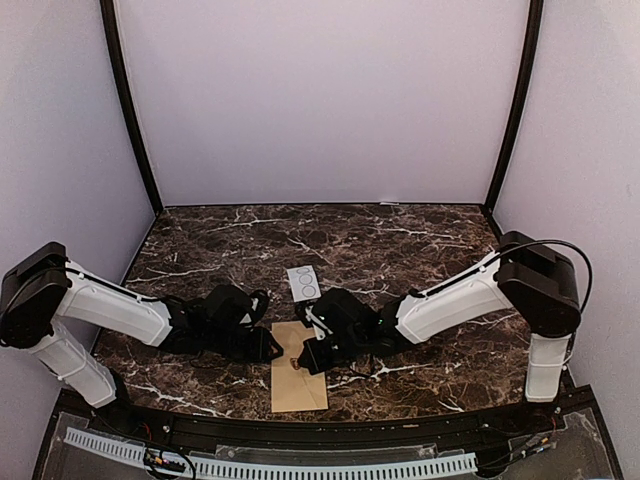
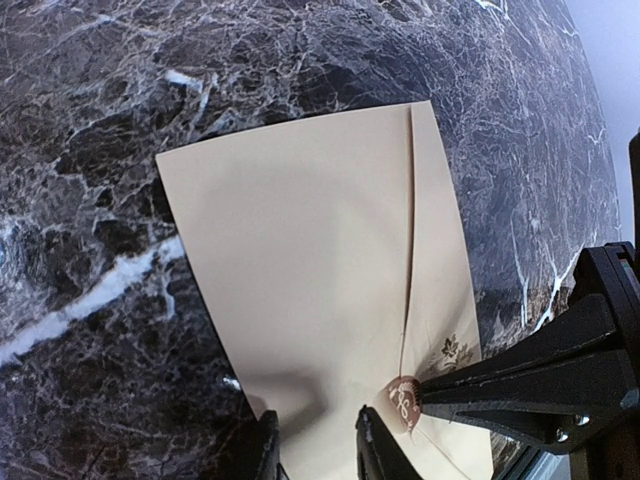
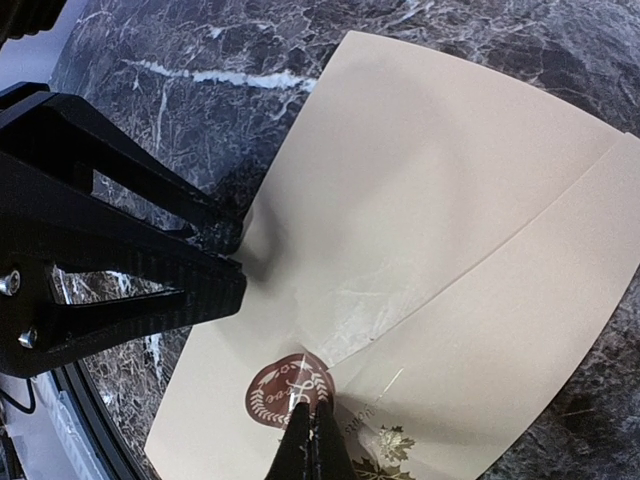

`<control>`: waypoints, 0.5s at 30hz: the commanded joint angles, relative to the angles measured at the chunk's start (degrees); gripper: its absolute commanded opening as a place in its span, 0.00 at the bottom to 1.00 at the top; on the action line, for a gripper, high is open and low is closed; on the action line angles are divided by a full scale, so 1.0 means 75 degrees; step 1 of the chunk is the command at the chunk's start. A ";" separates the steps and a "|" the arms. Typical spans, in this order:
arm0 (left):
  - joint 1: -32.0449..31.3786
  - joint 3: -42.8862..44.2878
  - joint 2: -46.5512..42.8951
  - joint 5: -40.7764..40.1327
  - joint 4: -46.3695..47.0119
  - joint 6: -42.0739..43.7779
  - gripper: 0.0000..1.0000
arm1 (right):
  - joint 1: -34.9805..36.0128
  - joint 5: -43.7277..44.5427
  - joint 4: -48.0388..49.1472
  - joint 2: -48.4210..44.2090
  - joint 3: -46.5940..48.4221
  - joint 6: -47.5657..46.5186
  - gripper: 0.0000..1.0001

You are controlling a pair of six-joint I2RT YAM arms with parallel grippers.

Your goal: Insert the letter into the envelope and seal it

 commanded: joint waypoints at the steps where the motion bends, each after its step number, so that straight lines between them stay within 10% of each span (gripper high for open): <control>1: 0.0001 -0.0155 0.0247 0.0098 -0.0686 0.0104 0.26 | 0.0035 -0.0065 0.0144 0.0270 0.0123 0.0063 0.00; 15: -0.0010 0.0708 -0.0433 0.0213 -0.0923 0.0285 0.25 | 0.0024 -0.0026 -0.0087 0.0435 0.0017 0.0220 0.00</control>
